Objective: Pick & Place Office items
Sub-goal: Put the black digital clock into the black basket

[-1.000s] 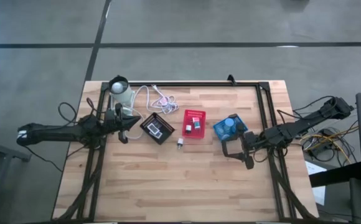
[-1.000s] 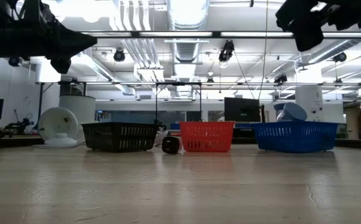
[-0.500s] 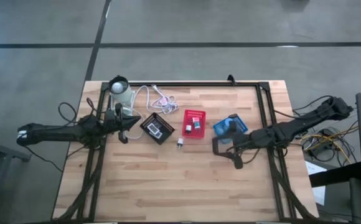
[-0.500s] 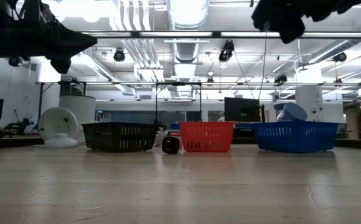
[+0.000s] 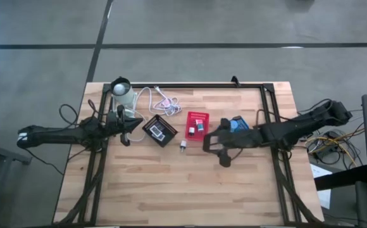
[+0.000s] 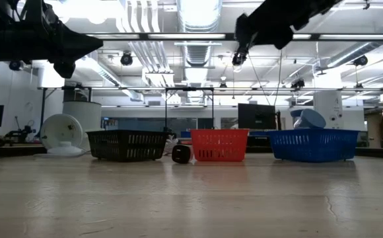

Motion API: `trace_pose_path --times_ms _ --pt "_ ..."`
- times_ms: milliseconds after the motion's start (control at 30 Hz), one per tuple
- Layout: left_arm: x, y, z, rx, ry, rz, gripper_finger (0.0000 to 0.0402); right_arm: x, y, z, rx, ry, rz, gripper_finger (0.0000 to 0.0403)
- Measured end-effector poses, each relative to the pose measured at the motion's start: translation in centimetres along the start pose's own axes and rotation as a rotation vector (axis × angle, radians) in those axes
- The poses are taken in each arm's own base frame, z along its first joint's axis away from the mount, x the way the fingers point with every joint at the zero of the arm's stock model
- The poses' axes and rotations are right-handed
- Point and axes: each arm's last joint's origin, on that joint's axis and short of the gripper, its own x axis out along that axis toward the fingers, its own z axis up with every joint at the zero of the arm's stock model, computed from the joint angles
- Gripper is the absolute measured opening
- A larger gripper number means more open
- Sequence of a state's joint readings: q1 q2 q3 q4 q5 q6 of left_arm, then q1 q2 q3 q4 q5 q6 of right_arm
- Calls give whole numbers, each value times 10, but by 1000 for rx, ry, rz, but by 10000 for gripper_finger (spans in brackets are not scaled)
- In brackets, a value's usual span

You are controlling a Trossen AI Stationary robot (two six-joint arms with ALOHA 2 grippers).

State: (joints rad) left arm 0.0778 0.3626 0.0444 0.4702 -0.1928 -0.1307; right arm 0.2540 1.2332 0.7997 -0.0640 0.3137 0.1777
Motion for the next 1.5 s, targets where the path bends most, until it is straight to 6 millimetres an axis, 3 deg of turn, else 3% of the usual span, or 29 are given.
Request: trace_pose_path --times_ms 167,400,700,1033,1500 --pt "0 0 0 0 0 0 5 21 1 16 -46 55 -19 285" --pt "0 0 0 0 -1 0 5 49 -7 52 -117 60 144 286" --pt "0 0 0 0 0 0 5 92 -47 94 -229 91 107 286" --pt "0 0 0 -21 -1 -1 5 162 -94 94 -252 231 137 286" --pt "0 0 -1 -40 17 -9 5 247 -107 97 -297 398 292 286"
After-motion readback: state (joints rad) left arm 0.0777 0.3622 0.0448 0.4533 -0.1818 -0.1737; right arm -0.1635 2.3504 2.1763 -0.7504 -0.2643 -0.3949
